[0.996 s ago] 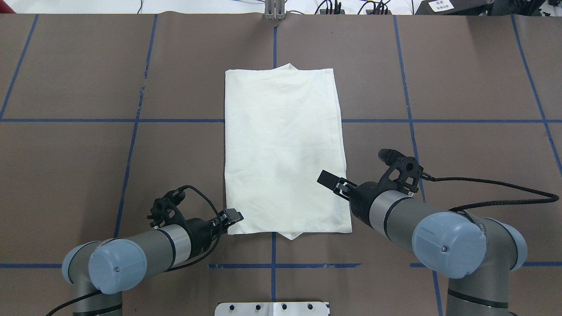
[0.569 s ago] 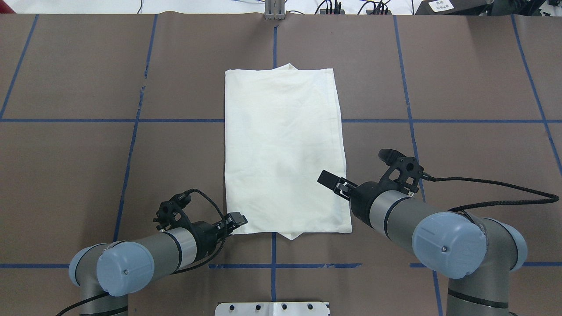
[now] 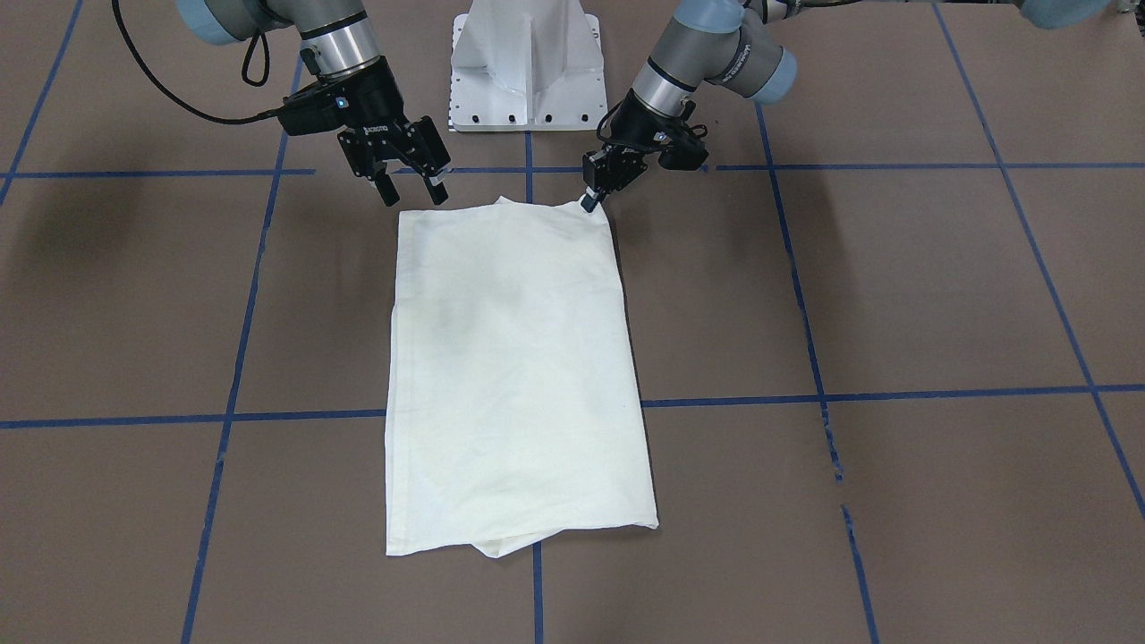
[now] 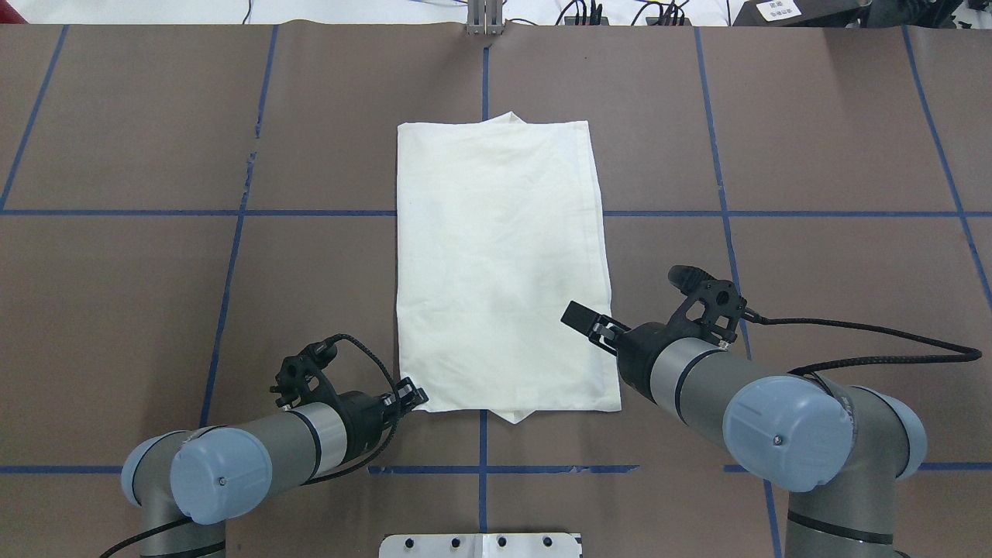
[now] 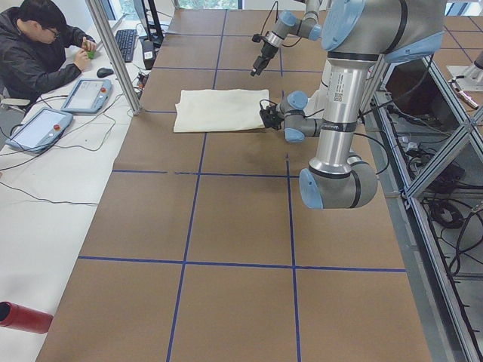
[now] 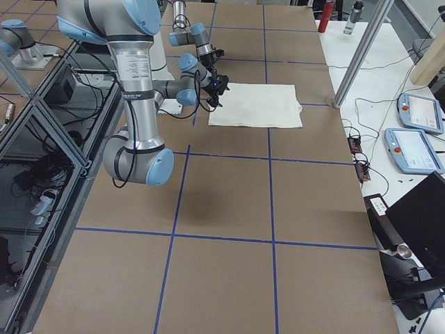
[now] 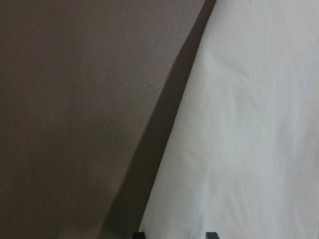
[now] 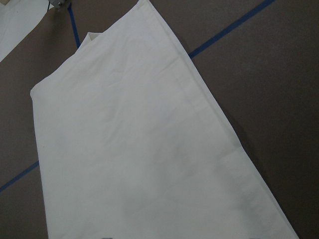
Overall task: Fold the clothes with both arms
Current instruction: 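Lower both grippers and grasp the two near corners of the shirt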
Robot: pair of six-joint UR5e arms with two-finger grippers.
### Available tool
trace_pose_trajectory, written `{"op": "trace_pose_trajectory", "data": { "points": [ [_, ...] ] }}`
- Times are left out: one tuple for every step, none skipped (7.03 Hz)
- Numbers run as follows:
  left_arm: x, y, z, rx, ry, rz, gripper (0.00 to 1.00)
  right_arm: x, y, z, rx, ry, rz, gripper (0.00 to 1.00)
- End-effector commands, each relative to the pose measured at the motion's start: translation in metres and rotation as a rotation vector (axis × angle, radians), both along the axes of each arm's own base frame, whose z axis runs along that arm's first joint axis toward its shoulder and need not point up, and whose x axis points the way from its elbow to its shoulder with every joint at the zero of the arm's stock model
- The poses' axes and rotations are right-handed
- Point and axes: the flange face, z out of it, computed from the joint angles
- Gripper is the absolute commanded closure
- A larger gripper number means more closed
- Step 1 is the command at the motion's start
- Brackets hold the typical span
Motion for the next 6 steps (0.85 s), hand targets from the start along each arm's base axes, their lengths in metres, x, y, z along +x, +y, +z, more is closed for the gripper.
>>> {"op": "trace_pose_trajectory", "data": {
  "points": [
    [-0.002, 0.000, -0.004, 0.003, 0.009, -0.003, 1.00, -0.023, 0.002, -0.014, -0.119, 0.093, 0.031, 0.15],
    [-0.004, 0.000, -0.006, 0.004, 0.014, -0.004, 1.00, -0.042, 0.006, -0.019, -0.180, 0.114, 0.033, 0.18],
    [-0.004, 0.000, -0.008, 0.005, 0.017, -0.004, 1.00, -0.062, 0.007, 0.001, -0.219, 0.146, 0.046, 0.23],
    [-0.004, 0.000, -0.007, 0.006, 0.015, -0.004, 1.00, -0.070, 0.009, 0.007, -0.231, 0.167, 0.033, 0.23],
    [-0.004, 0.000, -0.009, 0.008, 0.017, -0.003, 1.00, -0.088, 0.004, 0.007, -0.239, 0.183, 0.035, 0.23],
    [-0.006, 0.000, -0.012, 0.009, 0.025, -0.003, 1.00, -0.099, 0.003, 0.014, -0.242, 0.203, 0.035, 0.23]
  ]
}}
